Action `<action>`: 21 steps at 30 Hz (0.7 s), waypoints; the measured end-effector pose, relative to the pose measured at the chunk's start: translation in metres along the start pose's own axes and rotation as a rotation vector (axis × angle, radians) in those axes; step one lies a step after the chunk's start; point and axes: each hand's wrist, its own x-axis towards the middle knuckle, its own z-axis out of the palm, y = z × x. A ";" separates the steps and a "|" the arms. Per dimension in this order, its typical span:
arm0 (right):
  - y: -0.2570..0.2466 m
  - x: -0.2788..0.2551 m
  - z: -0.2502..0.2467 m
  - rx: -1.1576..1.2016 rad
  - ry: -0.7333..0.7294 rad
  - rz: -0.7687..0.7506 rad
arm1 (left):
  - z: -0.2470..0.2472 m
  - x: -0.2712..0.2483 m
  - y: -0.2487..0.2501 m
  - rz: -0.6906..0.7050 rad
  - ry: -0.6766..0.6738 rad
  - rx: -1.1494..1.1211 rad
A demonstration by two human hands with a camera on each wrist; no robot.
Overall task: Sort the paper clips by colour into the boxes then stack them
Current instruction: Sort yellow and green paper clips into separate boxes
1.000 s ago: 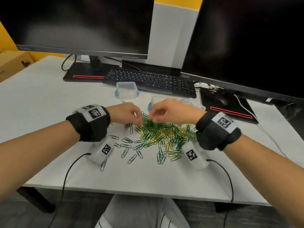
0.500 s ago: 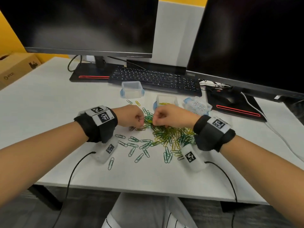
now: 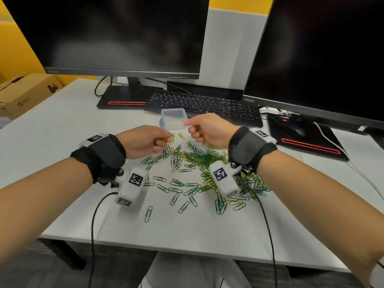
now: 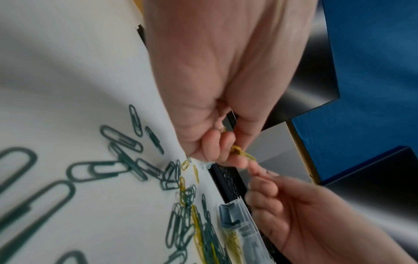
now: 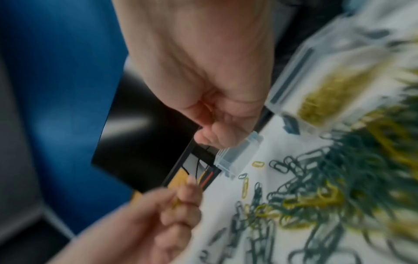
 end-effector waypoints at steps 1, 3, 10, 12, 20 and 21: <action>-0.001 0.005 0.007 -0.115 0.052 -0.015 | -0.003 0.001 0.000 0.001 0.016 -0.008; -0.006 0.015 0.021 -0.433 0.108 -0.059 | -0.008 0.004 0.000 0.002 0.064 -0.026; 0.000 0.042 0.049 -1.473 0.076 -0.041 | -0.017 0.006 0.004 -0.074 0.156 -0.198; 0.002 0.049 0.050 -1.495 0.065 -0.011 | -0.017 0.006 0.004 -0.066 0.153 -0.170; 0.000 0.039 0.045 -1.553 -0.058 0.016 | -0.016 0.019 0.013 -0.114 0.242 -0.016; -0.001 0.038 0.043 -1.547 -0.056 0.013 | -0.015 0.024 0.015 -0.127 0.249 0.149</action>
